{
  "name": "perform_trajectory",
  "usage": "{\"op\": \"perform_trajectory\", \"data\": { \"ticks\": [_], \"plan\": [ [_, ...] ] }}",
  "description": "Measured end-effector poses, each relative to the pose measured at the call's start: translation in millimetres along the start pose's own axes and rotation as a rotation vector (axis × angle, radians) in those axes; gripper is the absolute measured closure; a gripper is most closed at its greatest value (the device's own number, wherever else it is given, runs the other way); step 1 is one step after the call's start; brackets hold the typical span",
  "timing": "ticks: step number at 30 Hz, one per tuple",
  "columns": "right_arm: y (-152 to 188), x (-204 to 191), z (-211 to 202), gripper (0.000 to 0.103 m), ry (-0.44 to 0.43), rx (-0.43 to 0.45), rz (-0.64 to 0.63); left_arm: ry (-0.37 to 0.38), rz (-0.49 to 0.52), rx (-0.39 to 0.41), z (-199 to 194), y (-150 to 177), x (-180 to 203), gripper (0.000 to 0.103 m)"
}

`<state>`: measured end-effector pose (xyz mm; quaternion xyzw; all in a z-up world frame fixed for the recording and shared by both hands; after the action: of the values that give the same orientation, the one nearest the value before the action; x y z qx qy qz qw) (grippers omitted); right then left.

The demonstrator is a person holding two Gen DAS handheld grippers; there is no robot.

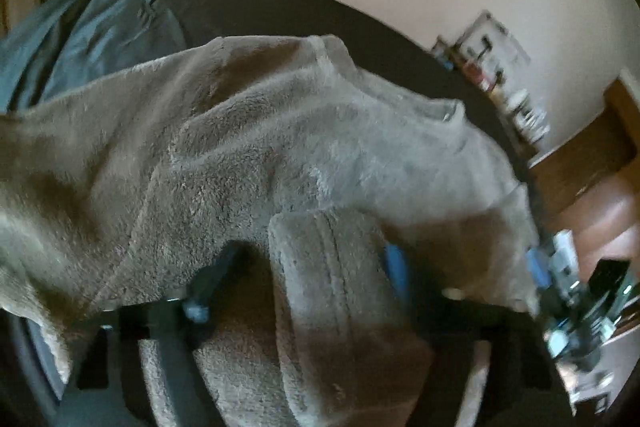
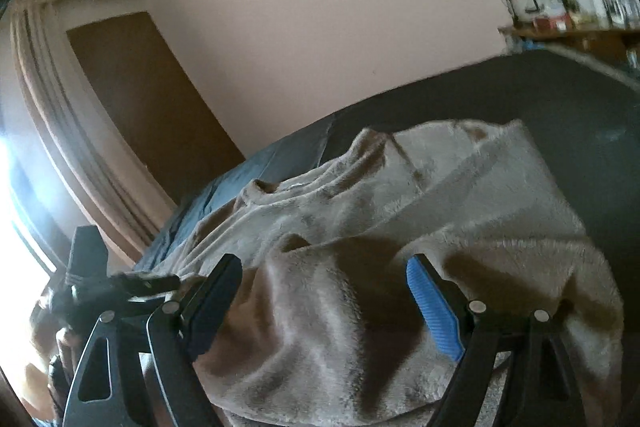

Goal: Fold clothes

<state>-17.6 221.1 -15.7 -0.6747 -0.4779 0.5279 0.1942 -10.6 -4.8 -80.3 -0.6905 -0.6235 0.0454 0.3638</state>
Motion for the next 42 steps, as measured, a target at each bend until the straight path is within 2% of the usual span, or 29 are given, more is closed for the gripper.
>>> {"op": "perform_trajectory", "data": {
  "ticks": [1, 3, 5, 9, 11, 13, 17, 19, 21, 25, 28, 30, 32, 34, 37, 39, 40, 42],
  "plan": [
    [0.0, 5.0, -1.1, 0.016, -0.006, 0.004, 0.026, -0.015, 0.017, -0.008, 1.2, 0.6, 1.3, 0.044],
    [-1.9, 15.8, -5.9, 0.016, -0.015, 0.014, 0.088, -0.050, 0.053, -0.021, 2.5, 1.4, 5.1, 0.060],
    [-3.7, 23.4, -11.3, 0.016, -0.029, 0.023, 0.138, -0.087, 0.085, -0.027, 3.6, 2.3, 8.8, 0.069],
    [-3.4, 25.7, -12.2, 0.016, -0.053, 0.019, 0.164, -0.202, 0.149, -0.012, 5.3, 3.7, 17.3, 0.075],
    [-4.1, 23.7, -14.5, 0.016, -0.056, 0.025, 0.155, -0.258, 0.199, 0.048, -3.7, -2.4, 29.4, 0.076],
    [-5.7, 24.2, -18.7, 0.016, -0.048, 0.044, 0.154, -0.284, 0.232, 0.149, -23.9, -16.3, 42.8, 0.076],
    [-11.9, 35.9, -31.7, 0.016, 0.013, 0.122, 0.182, -0.290, 0.219, 0.363, -73.1, -50.7, 55.9, 0.076],
    [-14.8, 44.8, -38.9, 0.016, 0.054, 0.160, 0.203, -0.279, 0.201, 0.406, -81.6, -63.7, 54.1, 0.076],
    [-16.4, 51.8, -43.5, 0.016, 0.094, 0.187, 0.219, -0.289, 0.173, 0.377, -71.0, -68.3, 42.5, 0.076],
    [-17.7, 60.5, -45.9, 0.016, 0.153, 0.202, 0.239, -0.325, 0.080, 0.269, -27.0, -64.1, 3.7, 0.076],
    [-16.5, 64.9, -44.9, 0.016, 0.179, 0.201, 0.254, -0.310, -0.015, 0.186, 2.7, -52.9, -32.1, 0.075],
    [-15.4, 65.7, -40.5, 0.016, 0.192, 0.186, 0.256, -0.290, -0.041, 0.131, 20.3, -45.7, -47.9, 0.073],
    [-13.8, 66.7, -36.2, 0.016, 0.209, 0.165, 0.255, -0.291, -0.007, 0.115, 30.0, -41.5, -51.2, 0.070],
    [-11.9, 67.8, -32.7, 0.016, 0.217, 0.152, 0.261, -0.312, 0.061, 0.128, 30.7, -42.0, -45.5, 0.067],
    [-10.6, 69.7, -28.6, 0.016, 0.226, 0.134, 0.270, -0.344, 0.104, 0.140, 27.6, -42.1, -41.0, 0.054],
    [-7.7, 68.9, -26.1, 0.016, 0.239, 0.084, 0.242, -0.315, 0.084, 0.190, 13.7, -46.6, -40.4, 0.039],
    [-8.2, 68.7, -23.9, 0.016, 0.258, 0.039, 0.210, -0.294, 0.070, 0.232, 2.1, -49.5, -39.8, 0.036],
    [-14.7, 61.8, -16.8, 0.016, 0.302, -0.060, 0.147, -0.230, 0.051, 0.328, -23.4, -55.9, -35.1, 0.023]
  ]
}}
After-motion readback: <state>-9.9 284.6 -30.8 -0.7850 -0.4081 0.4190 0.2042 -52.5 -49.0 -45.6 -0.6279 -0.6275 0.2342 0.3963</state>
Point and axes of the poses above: each gripper's, at about its wrist camera, not at the fingertips, and z roughly the way its jaws point, x to its right, y to its underside, the point moved 6 cm from there along z, roughly the way its jaws point, and after that the axes turned 8 degrees about x, right-handed, at the moved point
